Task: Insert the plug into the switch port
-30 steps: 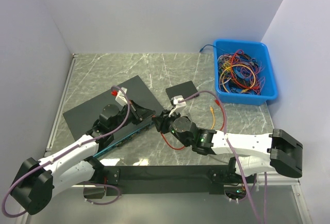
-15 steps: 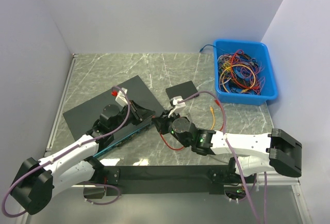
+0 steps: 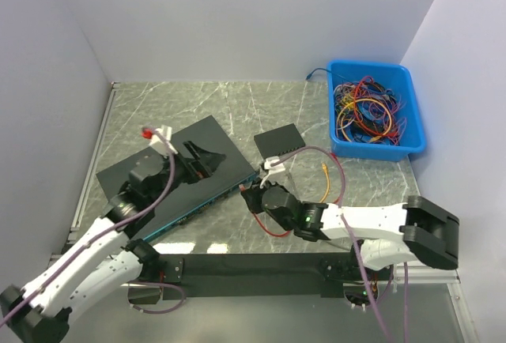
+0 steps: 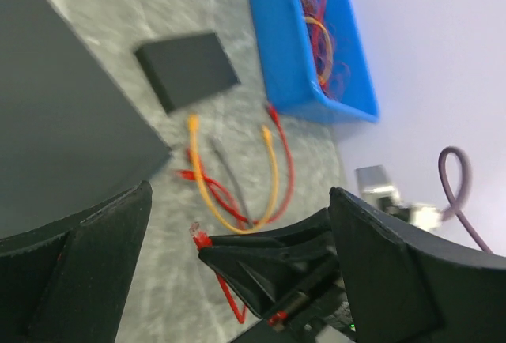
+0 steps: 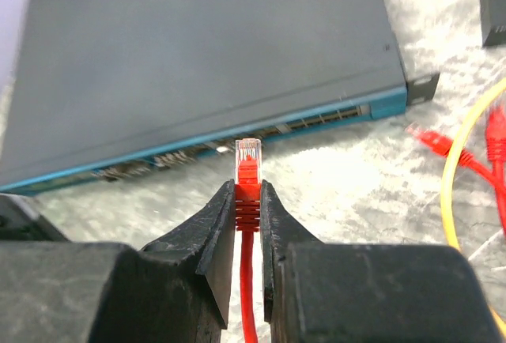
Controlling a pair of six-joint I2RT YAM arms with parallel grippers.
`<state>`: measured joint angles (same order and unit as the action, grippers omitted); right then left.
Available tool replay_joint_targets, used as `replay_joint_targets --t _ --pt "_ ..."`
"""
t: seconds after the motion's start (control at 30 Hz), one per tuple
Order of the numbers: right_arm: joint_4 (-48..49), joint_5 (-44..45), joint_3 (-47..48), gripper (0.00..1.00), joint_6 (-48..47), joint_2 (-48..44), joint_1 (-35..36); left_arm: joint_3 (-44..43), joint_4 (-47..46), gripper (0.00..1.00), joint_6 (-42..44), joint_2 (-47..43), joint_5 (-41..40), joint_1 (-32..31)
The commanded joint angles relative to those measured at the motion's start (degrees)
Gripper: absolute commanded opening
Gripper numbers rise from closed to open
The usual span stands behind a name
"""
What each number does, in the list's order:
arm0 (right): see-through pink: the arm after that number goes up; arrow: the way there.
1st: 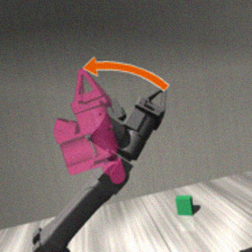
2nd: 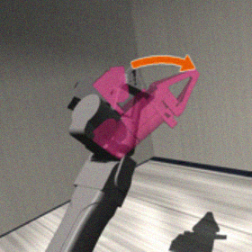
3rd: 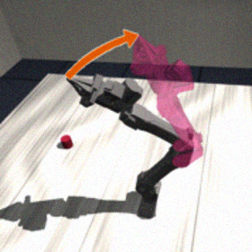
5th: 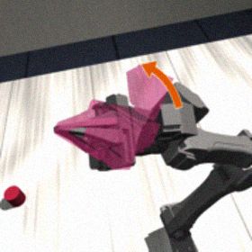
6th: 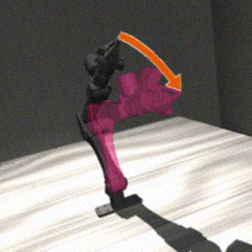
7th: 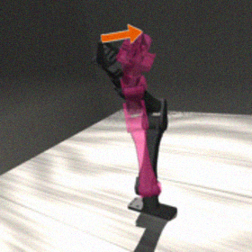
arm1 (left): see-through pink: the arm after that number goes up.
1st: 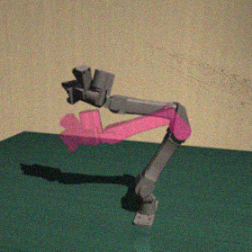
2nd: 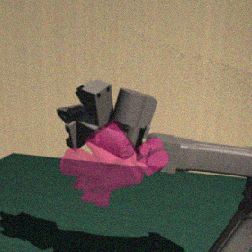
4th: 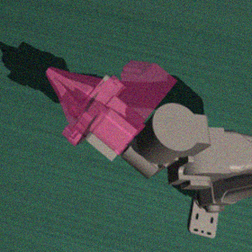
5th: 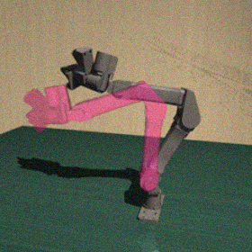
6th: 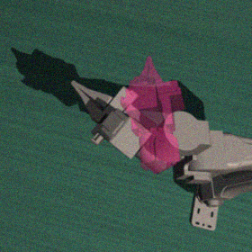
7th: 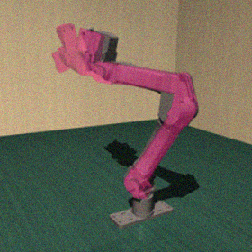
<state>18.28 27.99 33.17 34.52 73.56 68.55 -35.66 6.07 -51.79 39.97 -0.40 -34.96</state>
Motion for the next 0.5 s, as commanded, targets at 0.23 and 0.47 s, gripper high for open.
replay_joint_targets --t 0.23,0.47 --pt "5.9 2.7 4.4 0.00 -0.2 18.0 1.3 -12.5 30.9 0.99 8.6 -14.1 -21.6 0.2" --pt "6.5 3.7 9.2 0.00 -1.8 24.3 1.2 -14.0 34.1 0.99 11.3 -17.7 -26.0 0.2"
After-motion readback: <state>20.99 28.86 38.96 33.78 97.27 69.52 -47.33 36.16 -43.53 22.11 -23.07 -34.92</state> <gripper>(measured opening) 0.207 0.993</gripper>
